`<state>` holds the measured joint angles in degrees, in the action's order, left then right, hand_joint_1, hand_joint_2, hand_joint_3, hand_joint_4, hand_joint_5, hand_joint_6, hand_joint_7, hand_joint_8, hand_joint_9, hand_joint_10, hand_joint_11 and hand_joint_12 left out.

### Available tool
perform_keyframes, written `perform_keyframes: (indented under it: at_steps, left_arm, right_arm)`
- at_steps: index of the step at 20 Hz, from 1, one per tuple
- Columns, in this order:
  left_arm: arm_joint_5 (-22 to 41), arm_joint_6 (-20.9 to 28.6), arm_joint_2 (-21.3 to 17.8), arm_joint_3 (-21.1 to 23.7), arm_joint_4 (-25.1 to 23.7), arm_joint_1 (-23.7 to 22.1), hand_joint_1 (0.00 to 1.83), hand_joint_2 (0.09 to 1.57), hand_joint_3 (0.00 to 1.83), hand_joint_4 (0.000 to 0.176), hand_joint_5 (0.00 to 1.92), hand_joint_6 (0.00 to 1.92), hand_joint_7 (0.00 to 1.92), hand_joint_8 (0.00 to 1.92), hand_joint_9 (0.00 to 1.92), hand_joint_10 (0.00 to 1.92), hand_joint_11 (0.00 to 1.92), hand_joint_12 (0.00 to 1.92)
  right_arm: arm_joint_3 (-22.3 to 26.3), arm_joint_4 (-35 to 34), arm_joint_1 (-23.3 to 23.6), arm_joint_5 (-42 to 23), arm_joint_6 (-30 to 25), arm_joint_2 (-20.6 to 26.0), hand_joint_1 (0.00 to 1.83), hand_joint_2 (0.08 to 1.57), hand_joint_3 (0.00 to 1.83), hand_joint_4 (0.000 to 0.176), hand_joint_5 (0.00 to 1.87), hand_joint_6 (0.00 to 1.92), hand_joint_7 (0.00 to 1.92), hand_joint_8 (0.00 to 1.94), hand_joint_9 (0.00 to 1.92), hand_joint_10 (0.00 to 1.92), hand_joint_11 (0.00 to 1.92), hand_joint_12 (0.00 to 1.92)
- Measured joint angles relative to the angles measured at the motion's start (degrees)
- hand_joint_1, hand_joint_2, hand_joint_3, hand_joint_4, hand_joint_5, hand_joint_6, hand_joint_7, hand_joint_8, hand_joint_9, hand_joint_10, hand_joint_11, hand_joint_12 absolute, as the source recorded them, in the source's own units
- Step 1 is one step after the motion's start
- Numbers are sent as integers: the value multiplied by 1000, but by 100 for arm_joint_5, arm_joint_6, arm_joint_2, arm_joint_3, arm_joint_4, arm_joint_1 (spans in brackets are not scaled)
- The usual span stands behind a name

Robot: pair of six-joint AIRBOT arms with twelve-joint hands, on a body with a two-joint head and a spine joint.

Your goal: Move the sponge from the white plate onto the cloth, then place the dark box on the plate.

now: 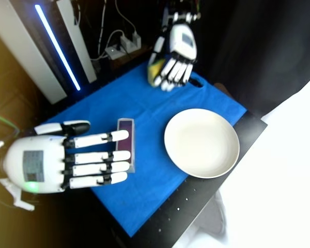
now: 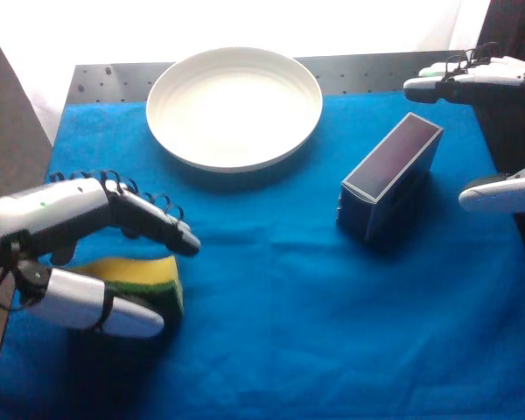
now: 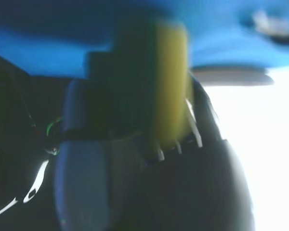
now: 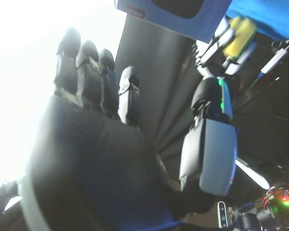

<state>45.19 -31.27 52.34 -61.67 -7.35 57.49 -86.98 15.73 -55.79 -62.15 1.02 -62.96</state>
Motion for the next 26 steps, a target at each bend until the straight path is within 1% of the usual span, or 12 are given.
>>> perform_keyframes:
  at_steps: [2, 3, 6, 7, 9, 10, 13, 14, 15, 18, 22, 26]
  left_arm:
    - [-4, -4, 0, -11, 76, 0, 900, 875, 0, 0, 654, 0, 461, 6, 424, 48, 0, 1233]
    - [4, -2, 0, -9, 52, 0, 856, 860, 0, 56, 565, 0, 352, 4, 342, 10, 0, 1011]
    - [144, -94, -81, 79, 140, 11, 836, 804, 0, 82, 444, 4, 220, 5, 221, 7, 0, 670]
    - [319, -195, -151, 146, 232, 39, 791, 789, 0, 112, 380, 18, 173, 16, 121, 31, 0, 164]
    - [673, -310, -260, 254, 387, 66, 730, 781, 0, 170, 288, 2, 105, 0, 44, 11, 0, 6]
    - [831, -382, -297, 293, 455, 76, 720, 784, 2, 175, 276, 0, 99, 0, 41, 10, 0, 0]
    - [1602, -667, -378, 496, 874, 282, 645, 849, 20, 143, 122, 0, 26, 0, 7, 0, 15, 13]
    - [1801, -686, -380, 525, 1036, 372, 674, 828, 7, 146, 71, 0, 4, 0, 1, 0, 2, 2]
    - [1998, -743, -380, 533, 1220, 448, 690, 809, 0, 147, 43, 0, 0, 0, 0, 0, 0, 0]
    - [2544, -800, -433, 616, 1480, 584, 671, 784, 0, 138, 92, 20, 0, 0, 0, 0, 0, 0]
    - [2671, -800, -463, 678, 1475, 693, 727, 770, 0, 146, 104, 15, 6, 1, 0, 0, 0, 0]
    - [2669, -802, -463, 686, 1508, 739, 729, 785, 0, 126, 98, 10, 8, 3, 0, 0, 0, 0]
  right_arm:
    - [-2, 0, 0, 7, 0, 0, 796, 999, 0, 143, 278, 0, 191, 0, 139, 0, 10, 372]
    - [0, 11, 0, 4, 0, 0, 806, 997, 0, 130, 269, 0, 176, 0, 124, 0, 13, 376]
    - [0, 46, 0, -13, 0, 0, 812, 935, 0, 158, 211, 2, 114, 3, 54, 4, 0, 192]
    - [0, 59, 0, -44, -2, 0, 861, 886, 0, 171, 182, 0, 103, 1, 42, 1, 6, 145]
    - [0, 144, 98, -116, -11, 0, 902, 864, 0, 176, 174, 3, 71, 2, 8, 2, 19, 39]
    - [-2, 225, 195, -116, -9, 0, 898, 863, 0, 176, 175, 3, 70, 2, 8, 3, 23, 37]
    - [-160, 363, 514, -160, -15, -125, 885, 864, 0, 176, 173, 2, 53, 0, 0, 0, 7, 27]
    - [-195, 446, 612, -55, -13, -166, 873, 868, 1, 121, 199, 12, 52, 0, 0, 0, 32, 38]
    - [-258, 754, 802, 164, -13, -214, 844, 873, 3, 113, 221, 18, 43, 0, 0, 0, 8, 29]
    - [-409, 1451, 1307, 713, -17, -372, 842, 863, 0, 174, 207, 4, 49, 7, 0, 0, 0, 0]
    - [-549, 2328, 1641, 1405, -68, -538, 907, 904, 7, 176, 268, 7, 95, 4, 0, 0, 0, 0]
    - [-737, 3025, 1792, 1729, -544, -610, 820, 954, 21, 176, 268, 1, 75, 0, 20, 4, 37, 16]
